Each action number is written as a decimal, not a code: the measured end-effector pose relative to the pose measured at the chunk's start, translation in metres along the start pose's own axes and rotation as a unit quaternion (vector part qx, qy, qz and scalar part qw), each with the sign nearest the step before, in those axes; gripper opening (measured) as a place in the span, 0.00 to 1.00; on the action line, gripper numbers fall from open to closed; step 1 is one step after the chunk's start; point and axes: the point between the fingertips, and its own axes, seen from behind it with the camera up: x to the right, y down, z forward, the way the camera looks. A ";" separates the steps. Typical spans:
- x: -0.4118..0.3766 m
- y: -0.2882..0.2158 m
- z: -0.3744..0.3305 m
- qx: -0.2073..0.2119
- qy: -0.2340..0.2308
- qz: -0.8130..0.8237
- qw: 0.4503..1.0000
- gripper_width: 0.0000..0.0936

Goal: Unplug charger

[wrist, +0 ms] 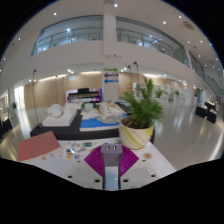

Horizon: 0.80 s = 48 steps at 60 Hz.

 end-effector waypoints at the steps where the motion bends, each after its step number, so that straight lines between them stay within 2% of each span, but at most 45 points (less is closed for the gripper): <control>1: 0.010 -0.004 0.000 -0.006 0.007 -0.004 1.000 0.17; 6: 0.056 0.006 0.001 -0.044 0.023 -0.028 0.998 0.17; 15: 0.125 0.076 0.025 -0.135 0.049 -0.071 0.987 0.19; 21: 0.138 0.127 0.043 -0.187 0.045 -0.085 0.978 0.24; 28: 0.150 0.158 0.051 -0.225 0.040 -0.097 0.969 0.32; 36: 0.150 0.129 0.026 -0.216 0.039 -0.084 0.972 0.92; 41: 0.151 0.094 -0.025 -0.211 0.040 -0.085 0.973 0.91; 48: 0.131 0.052 -0.119 -0.210 0.009 -0.074 0.975 0.91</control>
